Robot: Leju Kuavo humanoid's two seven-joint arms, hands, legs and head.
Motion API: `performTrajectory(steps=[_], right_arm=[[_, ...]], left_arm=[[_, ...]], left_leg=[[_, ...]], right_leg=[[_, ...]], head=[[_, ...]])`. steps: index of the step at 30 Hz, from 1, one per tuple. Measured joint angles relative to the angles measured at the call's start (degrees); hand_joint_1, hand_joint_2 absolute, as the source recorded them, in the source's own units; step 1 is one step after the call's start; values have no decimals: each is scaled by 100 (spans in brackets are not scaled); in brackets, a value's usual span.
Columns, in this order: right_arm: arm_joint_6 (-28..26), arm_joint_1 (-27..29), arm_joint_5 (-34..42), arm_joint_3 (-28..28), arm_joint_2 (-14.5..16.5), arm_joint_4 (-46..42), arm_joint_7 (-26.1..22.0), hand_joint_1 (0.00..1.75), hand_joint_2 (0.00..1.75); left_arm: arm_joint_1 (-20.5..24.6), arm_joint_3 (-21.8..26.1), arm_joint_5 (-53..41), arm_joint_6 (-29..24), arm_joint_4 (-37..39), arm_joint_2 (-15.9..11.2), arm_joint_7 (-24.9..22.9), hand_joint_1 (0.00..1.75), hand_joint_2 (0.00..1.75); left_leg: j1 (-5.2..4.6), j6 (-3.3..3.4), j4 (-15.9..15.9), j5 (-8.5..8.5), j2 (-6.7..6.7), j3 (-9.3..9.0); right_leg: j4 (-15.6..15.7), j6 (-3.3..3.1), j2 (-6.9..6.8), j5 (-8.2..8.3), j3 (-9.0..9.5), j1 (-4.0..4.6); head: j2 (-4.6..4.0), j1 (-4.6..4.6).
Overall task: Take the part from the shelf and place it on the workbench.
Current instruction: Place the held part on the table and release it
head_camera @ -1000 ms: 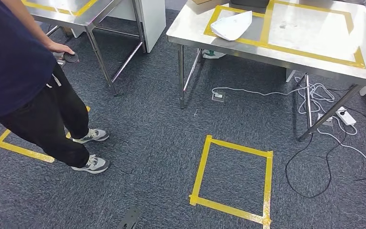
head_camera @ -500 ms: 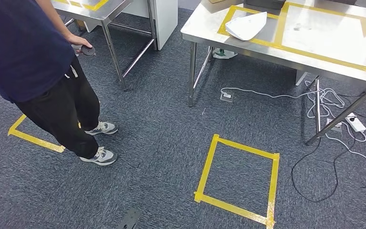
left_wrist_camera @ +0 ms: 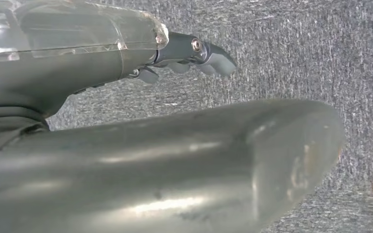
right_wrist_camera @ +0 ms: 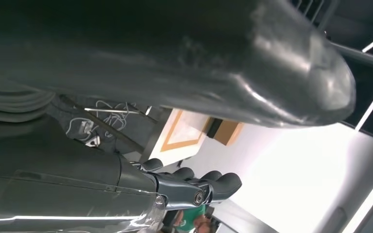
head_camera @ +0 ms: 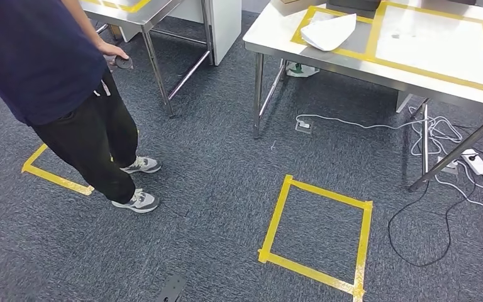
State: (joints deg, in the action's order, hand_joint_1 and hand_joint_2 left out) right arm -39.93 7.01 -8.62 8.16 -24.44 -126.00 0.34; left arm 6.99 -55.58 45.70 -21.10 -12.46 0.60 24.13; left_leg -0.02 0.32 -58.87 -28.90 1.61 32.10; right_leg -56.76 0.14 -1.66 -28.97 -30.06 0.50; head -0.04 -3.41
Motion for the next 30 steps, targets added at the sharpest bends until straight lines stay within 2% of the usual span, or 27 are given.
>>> performTrajectory(steps=[2, 4, 5, 7, 8, 9, 10, 11, 12, 13, 14, 15, 18, 19, 21, 23, 24, 25, 26, 28, 29, 30], right_arm=[[0, -1, -2, -2, -1, -1, -1, 0, 0], [0, -2, -3, -4, -5, -3, -3, 0, 0], [0, -3, -4, -4, -9, -3, -5, 0, 0], [0, 2, 2, -5, -14, -1, -12, 0, 0], [0, 5, 7, -4, -15, 3, -14, 0, 0], [0, 9, 11, -3, -15, 9, -16, 0, 0], [0, 9, 14, -3, -15, 16, -17, 0, 0], [0, 9, 14, -3, -15, 22, -18, 0, 0], [0, 7, 14, -3, -15, 26, -19, 0, 0], [0, 5, 15, -4, -17, 27, -20, 0, 0], [0, 3, 15, -4, -22, 27, -22, 0, 0], [-1, -1, 15, -5, -27, 26, -24, 0, 0], [-1, -9, 15, -3, -33, 26, -30, 0, 0], [0, -12, 13, 1, -32, 25, -33, 0, 0], [0, -14, 8, 12, -31, 24, -42, 0, 0], [0, -9, -7, 31, -30, 25, -51, 0, 0], [0, -8, -17, 41, -30, 25, -56, 0, 0], [0, -9, -28, 52, -30, 26, -61, 0, 0], [0, -10, -34, 64, -30, 26, -62, 0, 0], [0, -12, -39, 90, -30, 25, -63, 0, 0], [1, -15, -44, 102, -31, 25, -63, 0, 0], [4, -22, -59, 114, -33, 23, -65, 0, 0]], left_arm=[[-6, 0, -2, -1, 1, -1, 2, 0, 0], [-8, 0, -2, -1, 1, 0, 3, 0, 0], [-5, -1, -2, 0, 0, 4, 4, 0, 0], [-2, -3, -2, 0, -1, 14, 4, 0, 0], [-6, -4, -2, -1, -1, 17, 4, 0, 0], [-11, -4, -2, -2, 1, 18, 4, 0, 0], [-14, -5, -2, -2, 3, 17, 4, 0, 0], [-15, -7, -2, -3, 3, 17, 5, 0, 0], [-13, -8, -2, -3, 3, 20, 5, 0, 0], [-9, -10, -2, -3, 2, 24, 7, 0, 0], [-4, -12, -2, -4, 0, 28, 9, 0, 0], [-3, -14, -4, -4, -1, 32, 10, 0, 0], [-8, -23, -16, -3, -2, 38, 20, 0, 0], [-8, -25, -19, -3, -2, 38, 25, 0, 0], [-5, -26, -19, -2, -2, 35, 36, 0, 0], [-8, -26, -14, -1, -2, 35, 40, 0, 0], [-12, -26, -10, -1, -1, 35, 42, 0, 0], [-15, -26, -5, -1, -1, 34, 45, 0, 0], [-17, -26, -3, -1, 0, 33, 49, 0, 0], [-13, -26, -2, -1, 0, 28, 56, 0, 0], [-6, -26, -2, 1, -1, 28, 59, 0, 0], [-2, -26, 1, 2, -1, 28, 62, 0, 0]], left_leg=[[-14, 64, 29, 2, -24, 13], [10, 127, 57, 40, -63, 26], [27, 156, 71, 59, -80, 33], [37, 185, 72, 81, -115, 58], [36, 191, 71, 88, -134, 70], [35, 194, 70, 94, -155, 78], [34, 191, 69, 100, -178, 81], [34, 186, 69, 105, -204, 77], [34, 178, 70, 110, -230, 71], [28, 164, 69, 116, -253, 71], [23, 143, 65, 125, -275, 82], [19, 115, 63, 140, -290, 103], [26, 13, 62, 174, -301, 158], [26, -16, 11, 122, -273, 185], [29, -60, -415, -182, -202, 375], [38, -90, -1138, -553, -172, 695], [43, -98, -1392, -630, -168, 801], [47, -103, -1446, -592, -162, 810], [49, -104, -1278, -449, -148, 706], [45, -92, -568, -111, -54, 306], [40, -66, -267, -24, 2, 149], [32, -33, -95, -4, 44, 69]], right_leg=[[-5, 44, -27, 6, -18, -5], [-112, 108, 8, -100, -63, -21], [-317, 148, 45, -246, -150, -34], [-1034, 217, 106, -643, -463, -68], [-1395, 238, 113, -788, -622, -82], [-1599, 247, 114, -823, -708, -91], [-1593, 245, 115, -742, -697, -97], [-1354, 231, 120, -555, -578, -99], [-955, 207, 140, -317, -385, -99], [-552, 178, 173, -146, -193, -95], [-220, 147, 200, -41, -41, -89], [-28, 121, 220, -8, 38, -82], [88, 48, 194, 7, 42, -72], [121, 19, 176, 38, 46, -78], [177, -27, 130, 91, 48, -92], [176, -42, 99, 100, 30, -86], [169, -42, 80, 100, 25, -84], [157, -40, 63, 96, 23, -83], [140, -34, 49, 88, 23, -84], [80, 4, 26, 50, 18, -82], [33, 32, 19, 24, 4, -72], [-3, 61, 10, 6, -13, -60]], head=[[0, 0], [0, 11], [0, 19], [0, 34], [0, 33], [0, 33], [0, 33], [0, 33], [0, 34], [0, 33], [0, 33], [0, 30], [0, 25], [0, 21], [0, 8], [0, 0], [0, 0], [0, -1], [0, -1], [0, -2], [0, -2], [0, 1]])
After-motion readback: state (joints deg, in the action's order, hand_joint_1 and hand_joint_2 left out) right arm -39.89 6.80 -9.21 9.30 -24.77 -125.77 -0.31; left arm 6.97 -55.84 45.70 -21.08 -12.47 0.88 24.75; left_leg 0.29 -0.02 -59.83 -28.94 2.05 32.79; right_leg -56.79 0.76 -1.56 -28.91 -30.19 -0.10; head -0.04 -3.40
